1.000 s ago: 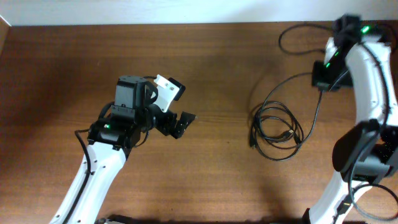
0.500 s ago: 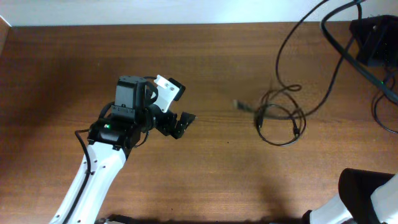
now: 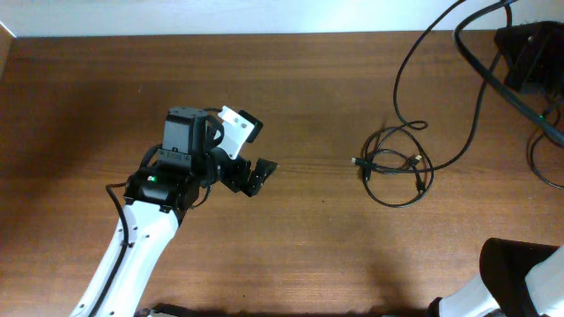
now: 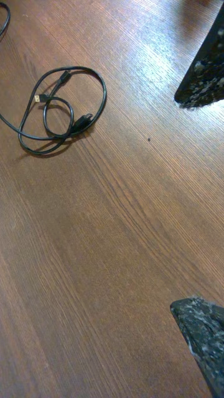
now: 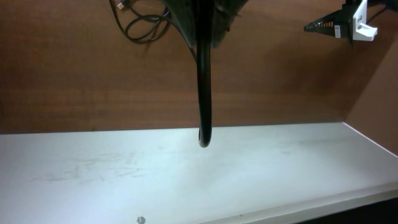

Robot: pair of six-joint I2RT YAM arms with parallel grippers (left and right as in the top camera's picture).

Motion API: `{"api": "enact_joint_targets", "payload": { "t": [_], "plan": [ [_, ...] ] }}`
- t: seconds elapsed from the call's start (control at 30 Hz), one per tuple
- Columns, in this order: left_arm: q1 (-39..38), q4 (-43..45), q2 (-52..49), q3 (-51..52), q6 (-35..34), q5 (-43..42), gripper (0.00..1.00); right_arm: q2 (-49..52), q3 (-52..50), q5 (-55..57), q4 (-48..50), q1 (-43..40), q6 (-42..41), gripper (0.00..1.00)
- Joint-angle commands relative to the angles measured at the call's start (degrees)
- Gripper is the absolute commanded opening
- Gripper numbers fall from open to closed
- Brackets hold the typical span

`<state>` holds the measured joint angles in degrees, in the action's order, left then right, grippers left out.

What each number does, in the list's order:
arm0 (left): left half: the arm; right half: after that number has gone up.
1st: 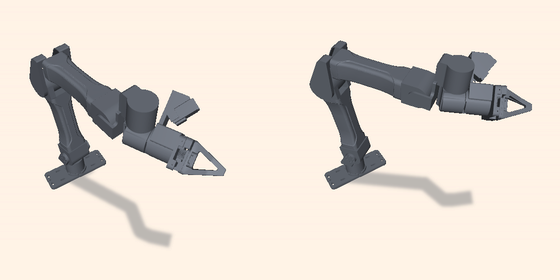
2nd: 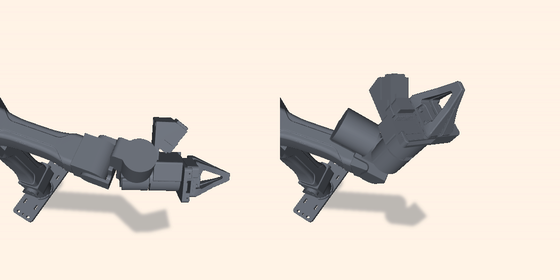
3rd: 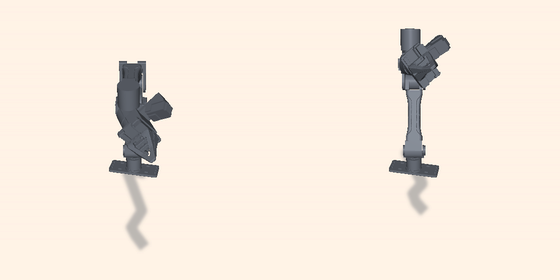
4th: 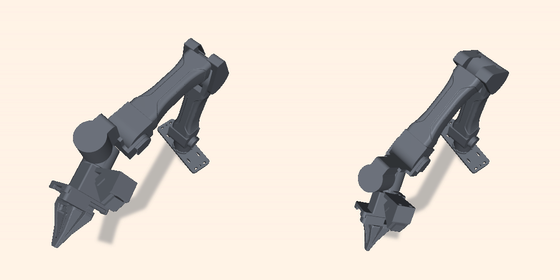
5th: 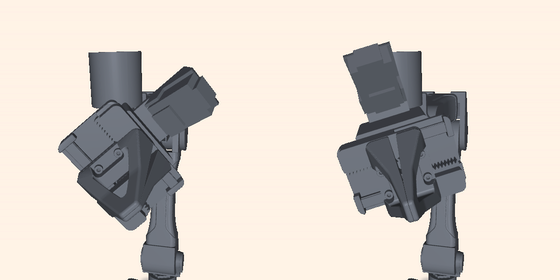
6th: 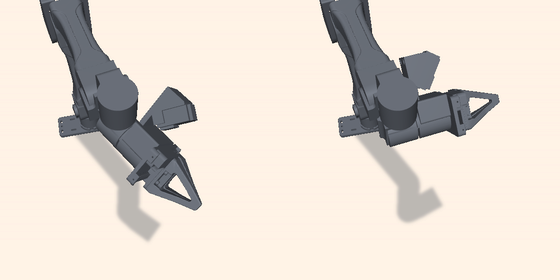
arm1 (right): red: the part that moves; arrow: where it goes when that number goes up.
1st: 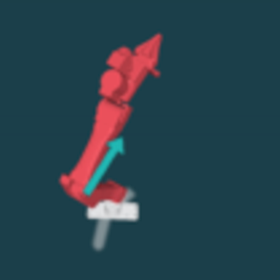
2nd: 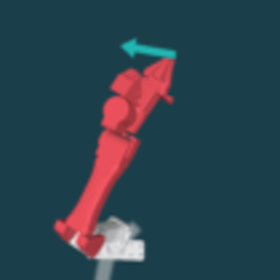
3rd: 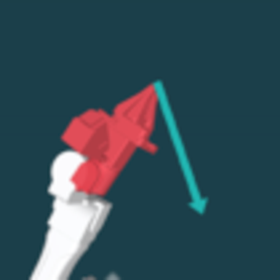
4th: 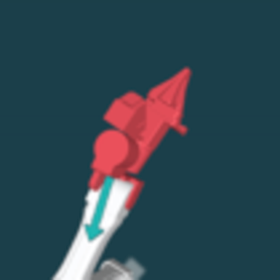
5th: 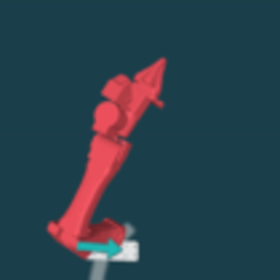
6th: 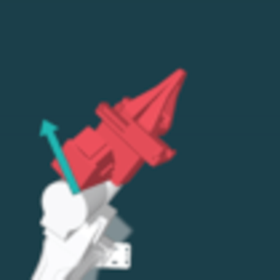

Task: Untangle cables

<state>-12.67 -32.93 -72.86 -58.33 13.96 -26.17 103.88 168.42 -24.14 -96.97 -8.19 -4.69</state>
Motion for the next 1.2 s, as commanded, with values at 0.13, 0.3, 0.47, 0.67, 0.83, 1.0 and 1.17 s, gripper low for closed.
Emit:
{"api": "enact_joint_targets", "payload": {
  "t": [0.13, 0.3, 0.47, 0.67, 0.83, 1.0, 1.17],
  "plan": [
    [0.2, 0.1, 0.2, -0.1, 0.7, -0.6, 0.99, 0.1, 0.2, -0.7, -0.3, -0.1, 0.1, 0.04],
    [0.2, 0.1, 0.2, -0.1, 0.7, -0.6, 0.99, 0.1, 0.1, -0.7, -0.3, -0.1, 1.3, 0.04],
    [0.2, 1.2, 0.2, -0.1, -4.5, -4.8, 0.99, 0.1, 0.1, -0.7, -0.3, -0.1, 1.3, 0.04],
    [-4.6, 23.9, -2.0, -0.1, -5.8, -22.1, 0.99, 0.1, 0.1, -6.3, -0.3, -0.1, 1.3, 0.04],
    [-8.8, 38.2, -11.1, -0.1, -8.6, -22.1, 0.99, 0.1, 0.1, -16.8, -0.3, -0.1, 1.5, 0.04],
    [-9.0, 57.1, -18.6, -0.1, -19.6, -25.7, 0.99, 0.1, 0.1, -21.9, -0.3, 0.9, 1.5, 0.04],
    [-9.1, 61.5, -19.1, -0.1, -20.0, -25.6, 0.99, 0.0, 0.1, -22.6, -0.3, 8.7, 1.5, 0.04]
  ]
}}
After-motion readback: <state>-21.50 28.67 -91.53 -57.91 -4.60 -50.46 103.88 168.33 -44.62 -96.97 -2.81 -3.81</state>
